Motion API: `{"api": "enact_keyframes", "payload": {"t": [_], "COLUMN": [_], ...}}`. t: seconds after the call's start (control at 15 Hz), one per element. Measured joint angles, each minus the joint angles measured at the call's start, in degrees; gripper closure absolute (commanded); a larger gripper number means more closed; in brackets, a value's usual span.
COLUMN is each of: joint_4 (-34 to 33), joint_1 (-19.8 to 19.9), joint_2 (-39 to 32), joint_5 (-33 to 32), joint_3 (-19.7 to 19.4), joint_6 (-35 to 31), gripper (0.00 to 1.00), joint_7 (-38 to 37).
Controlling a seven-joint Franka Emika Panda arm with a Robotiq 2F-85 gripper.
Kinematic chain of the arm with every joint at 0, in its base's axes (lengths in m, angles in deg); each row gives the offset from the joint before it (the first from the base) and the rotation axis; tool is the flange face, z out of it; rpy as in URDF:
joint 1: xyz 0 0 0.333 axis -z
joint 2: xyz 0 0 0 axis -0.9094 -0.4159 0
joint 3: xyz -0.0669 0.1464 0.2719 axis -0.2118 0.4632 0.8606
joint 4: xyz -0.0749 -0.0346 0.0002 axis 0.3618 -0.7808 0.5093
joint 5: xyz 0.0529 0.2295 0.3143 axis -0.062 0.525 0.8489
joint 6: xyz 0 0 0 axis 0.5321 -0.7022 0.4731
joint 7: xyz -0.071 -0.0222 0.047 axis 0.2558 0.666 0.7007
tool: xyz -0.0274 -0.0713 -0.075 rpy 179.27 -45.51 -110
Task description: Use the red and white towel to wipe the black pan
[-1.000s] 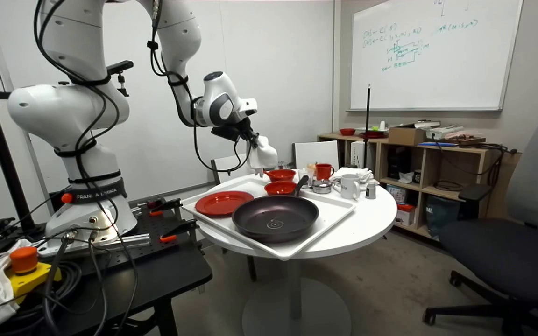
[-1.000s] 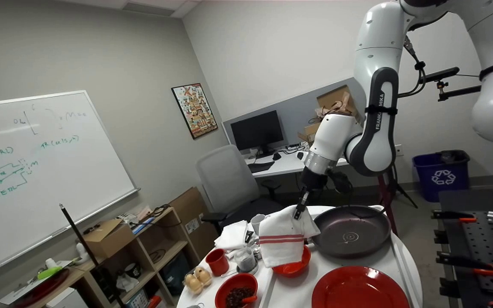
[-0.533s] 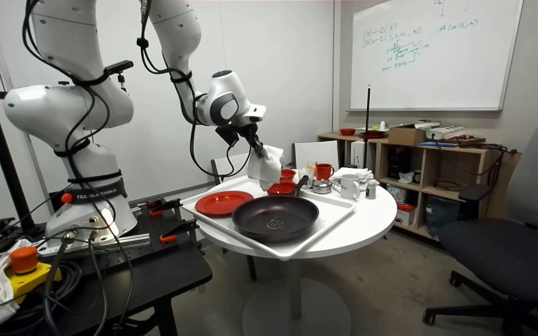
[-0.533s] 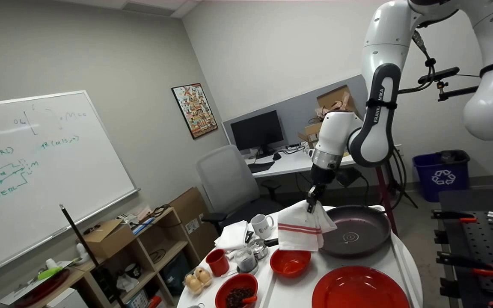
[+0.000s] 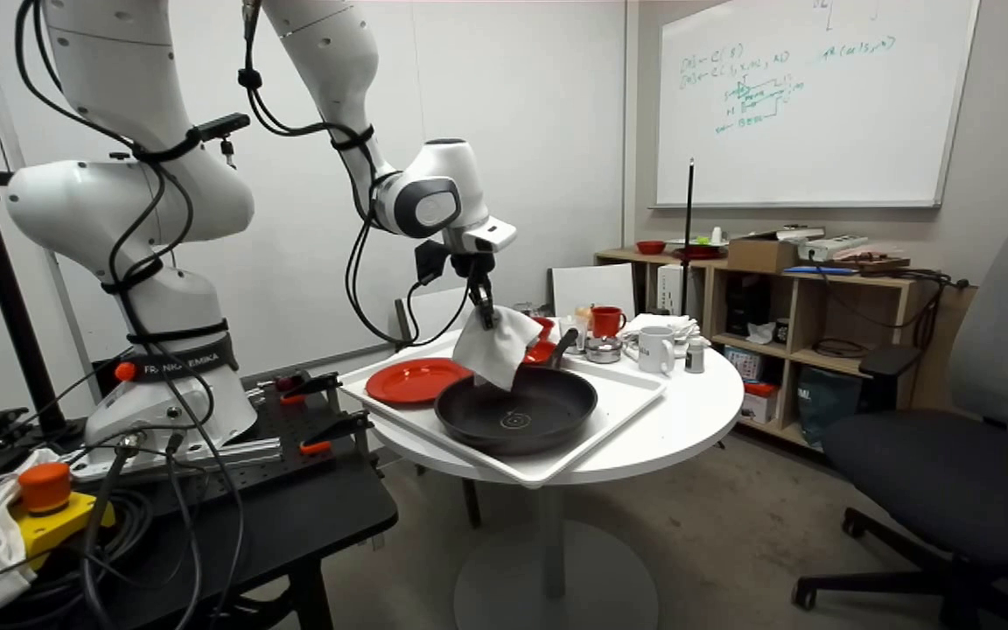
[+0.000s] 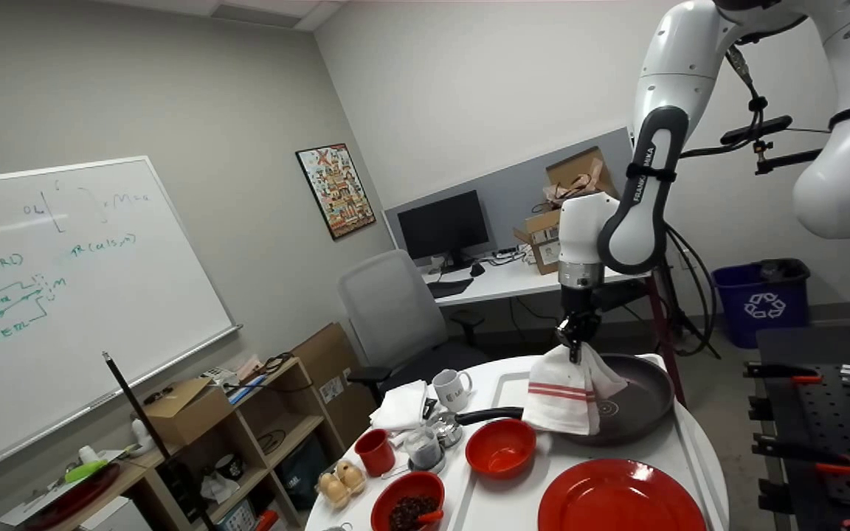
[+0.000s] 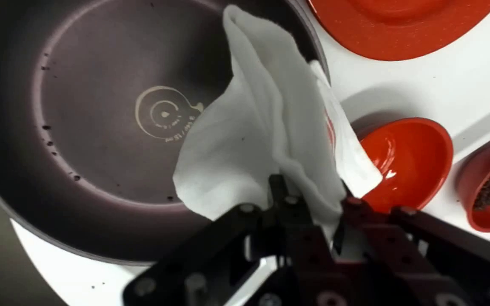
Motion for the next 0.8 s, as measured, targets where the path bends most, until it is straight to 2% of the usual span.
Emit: {"api": "enact_keyframes", "payload": {"t": [0.33, 0.4, 0.8], "joint_4": [-1.53, -1.79, -2.22], "joint_1": [2.99, 3.24, 3.44], "joint_2": [-0.18, -0.43, -2.05], "joint_5": [2.24, 2.27, 2.27], "joint_3": [-1.90, -2.63, -3.27], "joint_6": [5.07, 5.54, 5.55], "gripper": [0.97, 0.87, 0.87], "joint_7": [-1.31, -1.31, -1.29]}}
